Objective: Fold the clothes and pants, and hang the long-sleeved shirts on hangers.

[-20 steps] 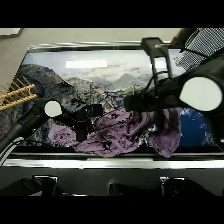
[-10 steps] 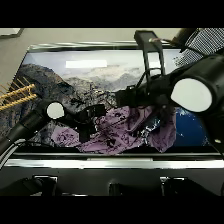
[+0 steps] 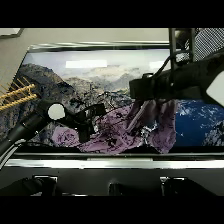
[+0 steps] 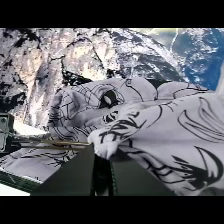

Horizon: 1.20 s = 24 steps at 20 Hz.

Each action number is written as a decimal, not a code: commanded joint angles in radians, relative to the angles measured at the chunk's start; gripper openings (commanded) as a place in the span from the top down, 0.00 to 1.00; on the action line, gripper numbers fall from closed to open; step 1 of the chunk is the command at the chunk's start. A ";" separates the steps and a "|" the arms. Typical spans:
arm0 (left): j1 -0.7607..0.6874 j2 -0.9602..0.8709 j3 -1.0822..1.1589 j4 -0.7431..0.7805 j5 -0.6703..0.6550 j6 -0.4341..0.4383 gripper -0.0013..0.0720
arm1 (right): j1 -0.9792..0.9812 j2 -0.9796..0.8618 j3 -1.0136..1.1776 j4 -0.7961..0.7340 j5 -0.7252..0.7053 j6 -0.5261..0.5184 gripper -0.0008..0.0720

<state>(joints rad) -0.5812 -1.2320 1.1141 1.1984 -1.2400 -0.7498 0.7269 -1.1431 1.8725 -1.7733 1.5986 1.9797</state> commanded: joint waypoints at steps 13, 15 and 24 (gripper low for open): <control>-0.025 0.000 0.073 0.045 -0.034 -0.131 0.95 | 0.000 -0.128 0.011 0.252 -0.149 0.026 0.92; -0.025 0.000 0.074 0.045 -0.035 -0.150 0.95 | 0.000 -0.146 0.011 0.294 -0.150 0.025 0.92; -0.025 0.000 0.080 0.098 -0.034 -0.336 0.95 | 0.001 -0.081 0.013 0.325 -0.100 0.074 0.92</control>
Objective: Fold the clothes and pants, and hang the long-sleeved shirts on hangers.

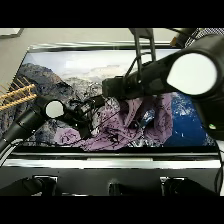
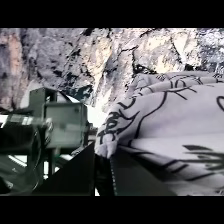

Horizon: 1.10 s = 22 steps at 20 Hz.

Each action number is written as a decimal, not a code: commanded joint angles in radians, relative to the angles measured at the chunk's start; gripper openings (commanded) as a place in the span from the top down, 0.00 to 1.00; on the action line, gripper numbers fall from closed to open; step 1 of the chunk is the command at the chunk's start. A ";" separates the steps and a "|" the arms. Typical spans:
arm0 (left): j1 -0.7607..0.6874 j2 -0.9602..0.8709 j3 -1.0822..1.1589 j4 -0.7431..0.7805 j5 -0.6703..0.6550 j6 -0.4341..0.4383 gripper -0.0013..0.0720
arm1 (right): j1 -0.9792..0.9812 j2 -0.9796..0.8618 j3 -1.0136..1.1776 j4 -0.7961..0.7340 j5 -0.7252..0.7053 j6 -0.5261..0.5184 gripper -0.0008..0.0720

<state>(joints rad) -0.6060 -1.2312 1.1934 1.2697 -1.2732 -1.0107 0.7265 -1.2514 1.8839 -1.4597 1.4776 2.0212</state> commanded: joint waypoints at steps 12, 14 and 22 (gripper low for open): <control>-0.044 -0.001 0.001 0.029 0.048 -0.102 0.95 | 0.112 -0.045 0.000 -0.075 0.018 0.033 0.92; -0.044 -0.001 0.001 0.030 0.048 -0.101 0.95 | 0.119 -0.045 0.000 -0.127 0.065 0.032 0.92; -0.044 -0.001 0.001 0.030 0.053 -0.097 0.95 | 0.117 -0.003 0.000 -0.251 0.190 -0.019 0.37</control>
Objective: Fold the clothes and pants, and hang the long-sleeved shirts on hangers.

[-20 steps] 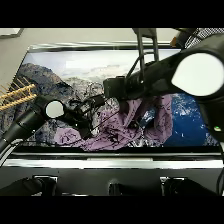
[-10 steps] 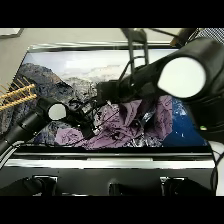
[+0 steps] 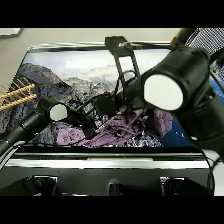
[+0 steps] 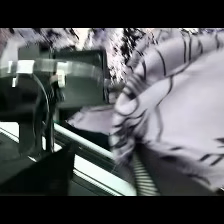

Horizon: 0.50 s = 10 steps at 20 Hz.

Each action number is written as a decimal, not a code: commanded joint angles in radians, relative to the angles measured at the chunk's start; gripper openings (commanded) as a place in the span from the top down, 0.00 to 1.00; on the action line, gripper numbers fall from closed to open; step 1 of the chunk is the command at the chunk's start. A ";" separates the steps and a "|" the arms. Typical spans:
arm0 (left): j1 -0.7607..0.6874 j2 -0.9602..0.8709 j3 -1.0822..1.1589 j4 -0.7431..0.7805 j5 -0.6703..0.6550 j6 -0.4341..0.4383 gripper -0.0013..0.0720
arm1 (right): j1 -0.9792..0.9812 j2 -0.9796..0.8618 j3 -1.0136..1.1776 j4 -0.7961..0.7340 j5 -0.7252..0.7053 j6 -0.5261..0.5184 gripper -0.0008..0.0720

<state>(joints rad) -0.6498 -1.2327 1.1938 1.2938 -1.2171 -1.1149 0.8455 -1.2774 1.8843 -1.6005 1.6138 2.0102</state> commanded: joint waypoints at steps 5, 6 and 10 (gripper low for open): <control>0.000 0.001 0.000 0.006 0.023 0.008 0.95 | -0.004 0.135 0.001 -0.383 0.053 0.055 0.21; 0.000 0.001 0.000 0.006 0.025 0.008 0.95 | -0.027 0.155 0.001 -0.417 0.052 0.080 0.20; 0.000 0.001 0.000 0.006 0.035 0.015 0.95 | -0.306 0.203 0.001 -0.366 0.067 0.037 0.19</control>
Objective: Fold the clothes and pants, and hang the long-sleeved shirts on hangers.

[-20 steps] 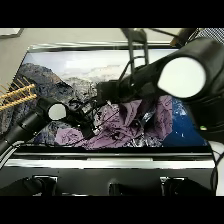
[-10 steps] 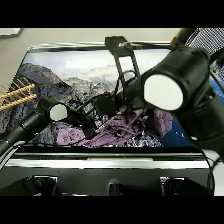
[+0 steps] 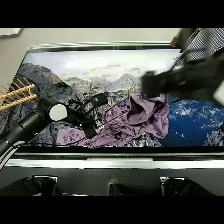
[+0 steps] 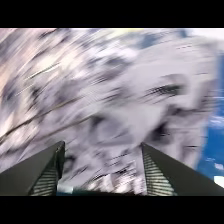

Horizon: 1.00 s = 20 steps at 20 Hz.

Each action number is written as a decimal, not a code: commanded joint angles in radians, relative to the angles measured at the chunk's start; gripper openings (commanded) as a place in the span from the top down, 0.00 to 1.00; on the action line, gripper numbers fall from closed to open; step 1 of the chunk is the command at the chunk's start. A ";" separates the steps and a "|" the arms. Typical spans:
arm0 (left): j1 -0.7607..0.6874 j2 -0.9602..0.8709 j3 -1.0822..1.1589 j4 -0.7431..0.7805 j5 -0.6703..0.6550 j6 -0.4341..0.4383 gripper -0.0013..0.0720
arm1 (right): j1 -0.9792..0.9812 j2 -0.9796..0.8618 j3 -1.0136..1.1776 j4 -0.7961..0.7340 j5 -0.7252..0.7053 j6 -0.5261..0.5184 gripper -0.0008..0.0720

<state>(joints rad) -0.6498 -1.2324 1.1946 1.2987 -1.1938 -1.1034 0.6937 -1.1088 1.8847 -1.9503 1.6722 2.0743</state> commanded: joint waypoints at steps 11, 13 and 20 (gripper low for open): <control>0.001 0.000 0.000 0.004 0.029 0.007 0.95 | -0.576 -0.145 -0.068 0.590 0.028 -1.136 0.21; 0.001 0.000 0.000 0.004 0.029 0.007 0.95 | -0.576 -0.196 -0.068 0.632 0.005 -1.245 0.21; 0.001 0.000 0.000 0.004 0.028 0.007 0.95 | -0.576 -0.305 -0.068 0.826 -0.020 -1.558 0.20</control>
<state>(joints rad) -0.6498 -1.2324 1.1946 1.3025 -1.1660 -1.0962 0.1184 -1.3762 1.8172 -1.2201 1.6573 0.6998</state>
